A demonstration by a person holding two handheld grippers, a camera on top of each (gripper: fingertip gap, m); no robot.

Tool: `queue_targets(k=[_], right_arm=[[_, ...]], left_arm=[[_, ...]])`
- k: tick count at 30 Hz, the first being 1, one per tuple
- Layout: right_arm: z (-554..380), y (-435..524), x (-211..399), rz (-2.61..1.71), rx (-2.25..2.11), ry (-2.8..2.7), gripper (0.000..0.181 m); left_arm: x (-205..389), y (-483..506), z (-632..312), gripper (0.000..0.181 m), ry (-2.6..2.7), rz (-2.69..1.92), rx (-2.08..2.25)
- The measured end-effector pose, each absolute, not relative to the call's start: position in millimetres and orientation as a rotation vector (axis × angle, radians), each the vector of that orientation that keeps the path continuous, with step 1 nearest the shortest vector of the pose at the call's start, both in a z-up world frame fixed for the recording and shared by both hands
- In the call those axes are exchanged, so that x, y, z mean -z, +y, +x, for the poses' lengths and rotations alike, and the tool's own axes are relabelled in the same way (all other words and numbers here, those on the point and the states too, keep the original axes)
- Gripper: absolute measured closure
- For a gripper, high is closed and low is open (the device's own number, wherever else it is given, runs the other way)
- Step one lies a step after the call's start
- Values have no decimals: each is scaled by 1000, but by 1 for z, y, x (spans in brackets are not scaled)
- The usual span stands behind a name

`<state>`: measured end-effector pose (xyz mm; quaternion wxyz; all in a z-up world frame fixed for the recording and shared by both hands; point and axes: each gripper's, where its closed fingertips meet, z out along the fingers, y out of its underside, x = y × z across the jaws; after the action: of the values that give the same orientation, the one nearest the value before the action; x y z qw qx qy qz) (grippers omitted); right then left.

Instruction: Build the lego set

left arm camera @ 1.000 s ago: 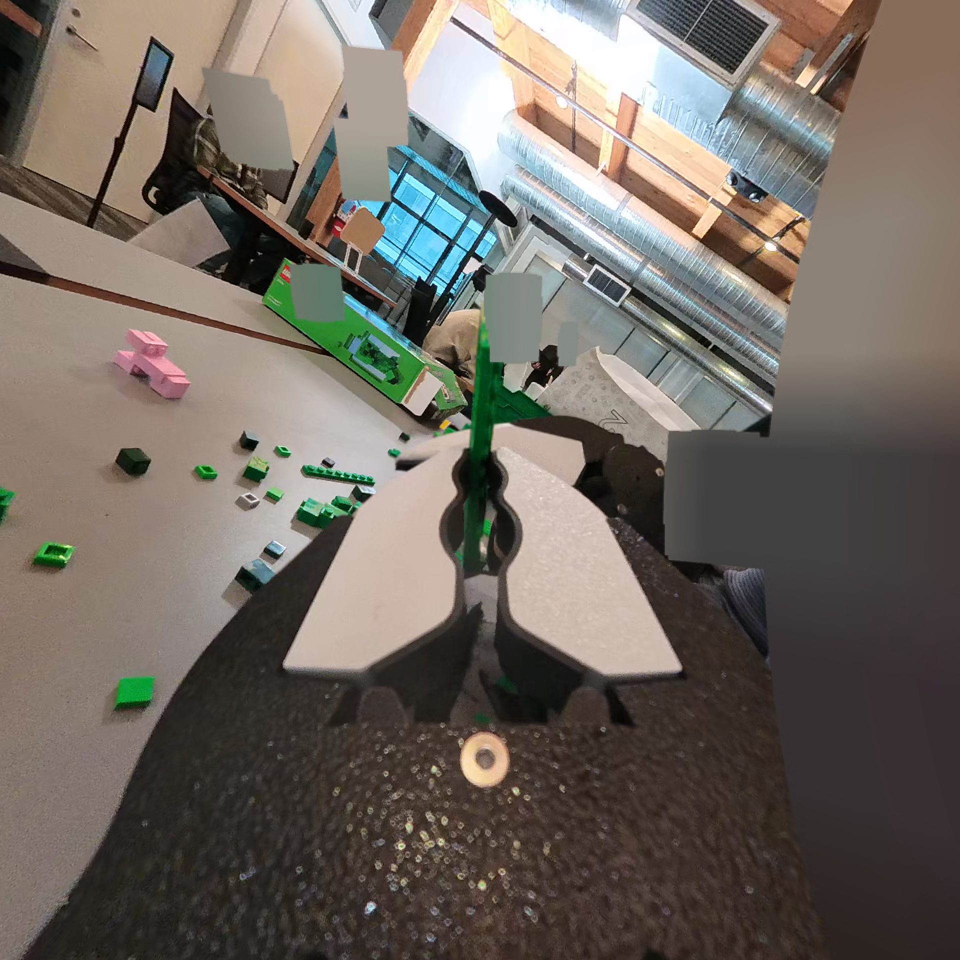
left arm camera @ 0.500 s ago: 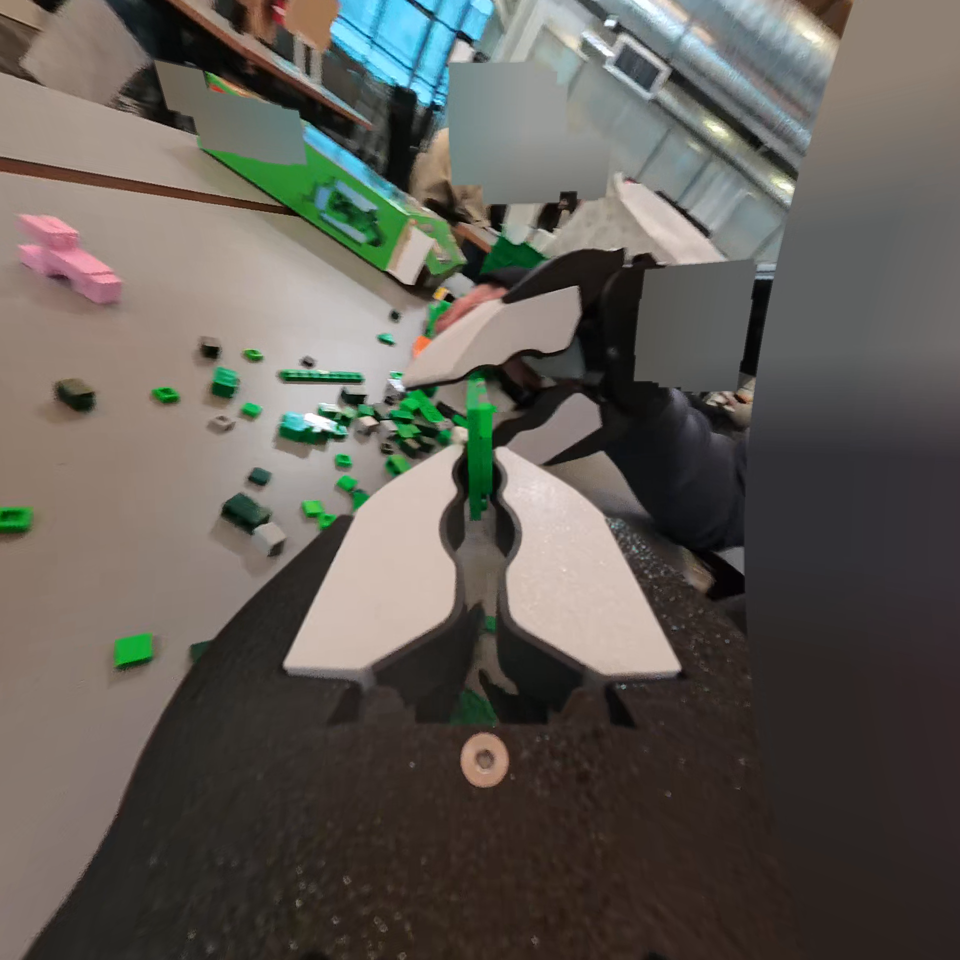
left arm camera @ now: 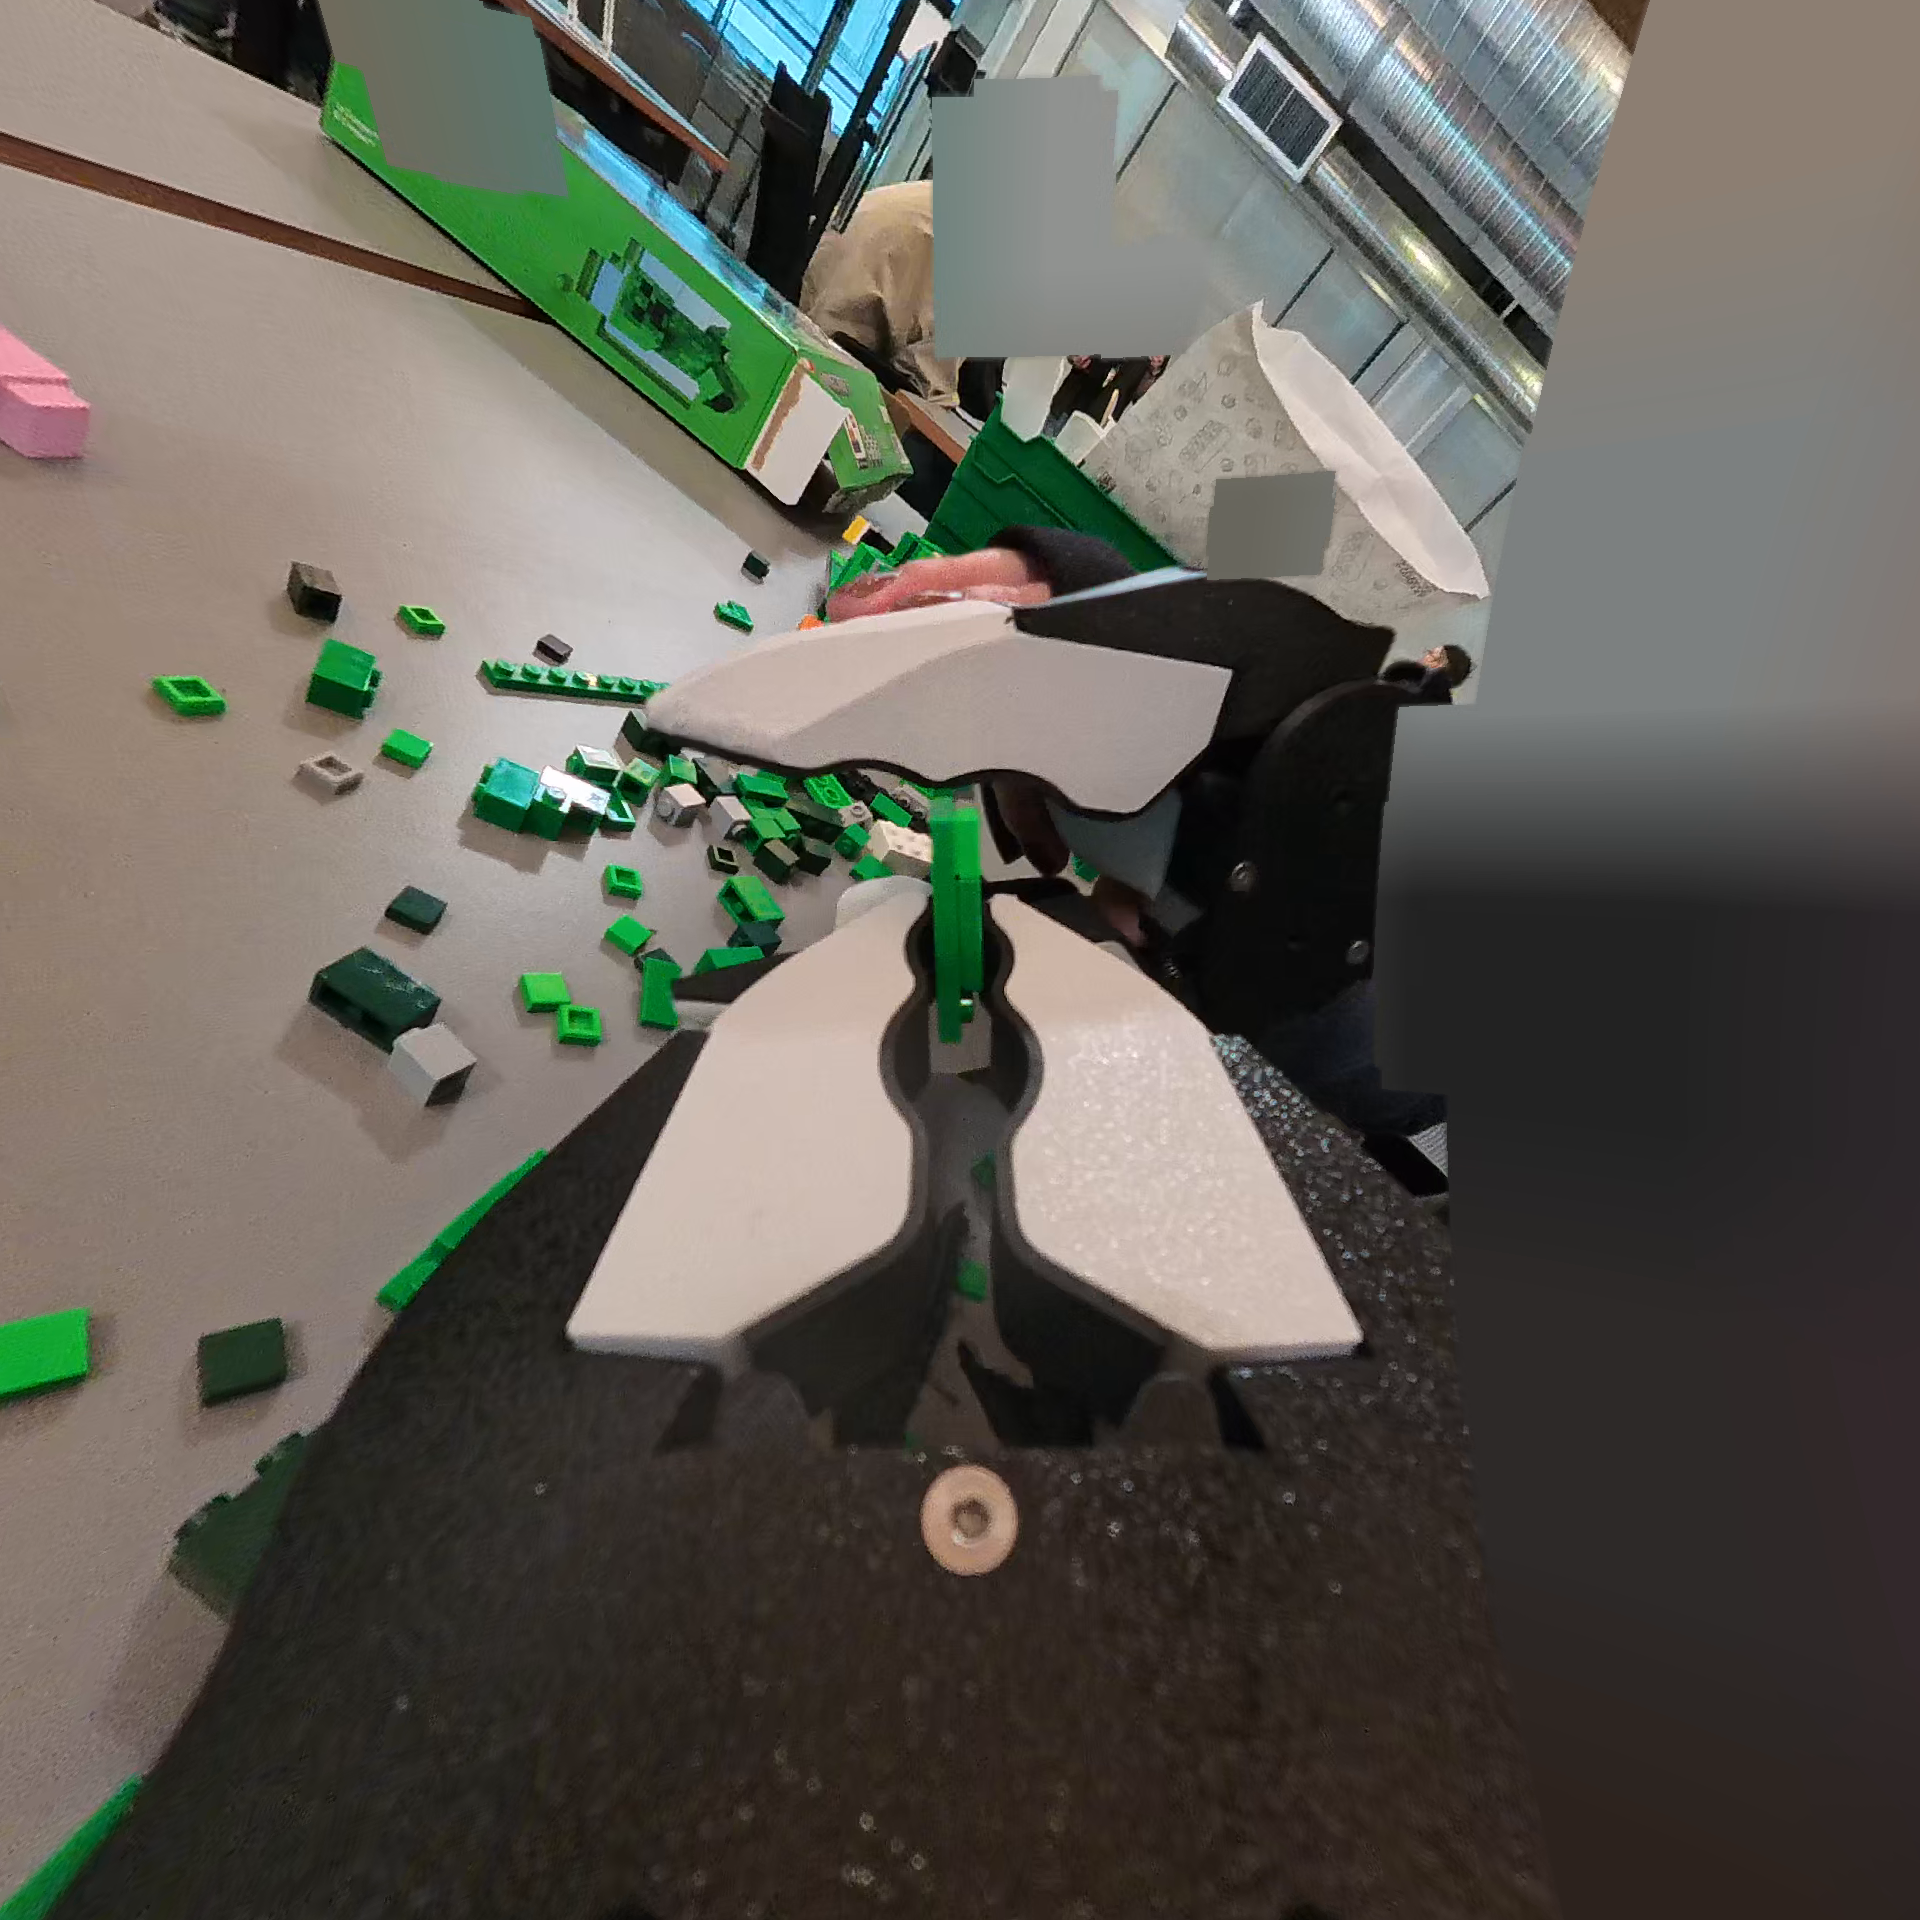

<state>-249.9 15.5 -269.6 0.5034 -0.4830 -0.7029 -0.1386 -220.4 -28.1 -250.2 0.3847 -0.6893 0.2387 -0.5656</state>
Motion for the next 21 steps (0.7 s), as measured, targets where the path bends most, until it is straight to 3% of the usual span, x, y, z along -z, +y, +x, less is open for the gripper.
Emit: queue_targets(k=[3,5,8,13,21], right_arm=[[-251,11,271,-1152,272,-1727,140],[-252,8,273,-1126,252,-1752,140],[-252,9,276,-1135,258,-1750,140],[-261,7,276,-1138,242,-1681,136],[-267,2,277,-1081,167,-1638,143]], left_arm=[[248,-31,-219,172,610,-1746,1497],[250,-31,-217,155,600,-1767,1539],[253,-31,-216,174,604,-1786,1530],[257,-28,-214,175,603,-1807,1465],[261,-35,-209,173,652,-1840,1496]])
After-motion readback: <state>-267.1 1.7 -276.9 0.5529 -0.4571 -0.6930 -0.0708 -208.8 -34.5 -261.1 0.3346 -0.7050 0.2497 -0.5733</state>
